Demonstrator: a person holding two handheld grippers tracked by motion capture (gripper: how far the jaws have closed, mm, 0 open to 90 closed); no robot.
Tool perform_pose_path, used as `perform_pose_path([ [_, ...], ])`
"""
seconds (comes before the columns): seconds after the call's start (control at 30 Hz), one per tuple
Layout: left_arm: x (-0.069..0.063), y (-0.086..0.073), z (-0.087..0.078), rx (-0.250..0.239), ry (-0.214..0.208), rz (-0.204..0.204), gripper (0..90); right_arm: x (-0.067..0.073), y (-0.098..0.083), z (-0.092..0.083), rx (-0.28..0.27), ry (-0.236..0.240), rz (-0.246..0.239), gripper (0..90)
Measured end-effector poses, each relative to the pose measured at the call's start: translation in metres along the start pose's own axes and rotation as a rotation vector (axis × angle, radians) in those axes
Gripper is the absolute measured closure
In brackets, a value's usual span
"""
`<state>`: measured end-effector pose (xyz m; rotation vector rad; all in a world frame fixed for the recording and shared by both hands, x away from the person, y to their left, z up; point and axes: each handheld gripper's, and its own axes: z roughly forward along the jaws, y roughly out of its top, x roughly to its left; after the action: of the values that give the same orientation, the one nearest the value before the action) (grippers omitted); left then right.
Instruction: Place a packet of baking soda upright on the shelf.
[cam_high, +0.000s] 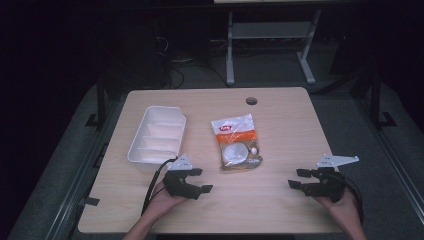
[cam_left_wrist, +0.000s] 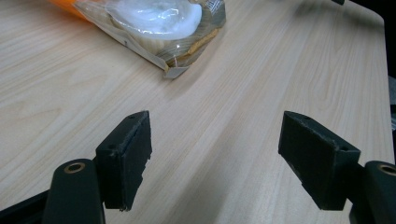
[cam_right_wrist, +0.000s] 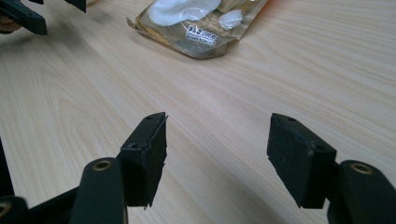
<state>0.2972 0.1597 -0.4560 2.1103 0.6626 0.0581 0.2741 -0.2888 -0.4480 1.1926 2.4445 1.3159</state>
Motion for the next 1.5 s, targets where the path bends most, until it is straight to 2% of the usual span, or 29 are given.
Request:
perform_pose_path([
  [0.17, 0.0, 0.0, 0.003, 0.007, -0.01, 0.012, 27.5, 0.0, 0.004, 0.004, -0.009, 0.015, 0.009, 35.9],
  [0.3, 0.001, 0.0, 0.003, -0.005, -0.001, 0.003, 27.6, -0.001, 0.011, 0.008, -0.004, 0.02, 0.017, 34.7],
  [0.43, 0.004, 0.005, 0.0, -0.027, -0.003, -0.028, 27.5, -0.001, 0.034, 0.015, 0.018, 0.03, 0.005, 34.8],
  [0.57, 0.006, 0.012, 0.002, -0.024, -0.008, -0.068, 27.7, -0.001, 0.054, 0.02, 0.03, 0.035, -0.016, 36.8],
  [0.6, 0.006, 0.012, 0.002, -0.024, -0.008, -0.068, 28.1, -0.001, 0.054, 0.02, 0.03, 0.035, -0.016, 36.8],
  [0.63, 0.007, 0.015, 0.003, -0.021, -0.028, -0.1, 28.4, -0.003, 0.064, 0.024, 0.033, 0.036, -0.009, 36.8],
  [0.7, 0.008, 0.015, 0.004, -0.017, -0.025, -0.105, 28.4, -0.004, 0.071, 0.027, 0.035, 0.054, 0.003, 37.0],
  [0.93, 0.014, 0.023, 0.003, -0.023, -0.003, -0.123, 28.4, -0.006, 0.093, 0.042, 0.043, 0.085, -0.024, 38.7],
  [1.1, 0.02, 0.038, 0.008, -0.021, 0.007, -0.128, 28.4, -0.005, 0.106, 0.055, 0.039, 0.1, -0.05, 39.6],
  [1.17, 0.02, 0.041, 0.01, -0.021, 0.011, -0.126, 28.6, -0.004, 0.111, 0.061, 0.056, 0.107, -0.052, 39.5],
  [1.27, 0.024, 0.055, 0.016, -0.009, 0.022, -0.117, 28.8, -0.004, 0.117, 0.069, 0.057, 0.118, -0.064, 40.4],
  [1.33, 0.026, 0.061, 0.02, -0.003, 0.026, -0.121, 29.1, -0.004, 0.12, 0.076, 0.056, 0.125, -0.07, 42.1],
  [1.4, 0.029, 0.069, 0.025, 0.006, 0.04, -0.121, 29.1, -0.004, 0.121, 0.085, 0.102, 0.117, -0.071, 44.8],
  [1.5, 0.034, 0.075, 0.033, 0.015, 0.063, -0.13, 28.6, -0.003, 0.12, 0.096, 0.126, 0.101, -0.086, 58.0],
])
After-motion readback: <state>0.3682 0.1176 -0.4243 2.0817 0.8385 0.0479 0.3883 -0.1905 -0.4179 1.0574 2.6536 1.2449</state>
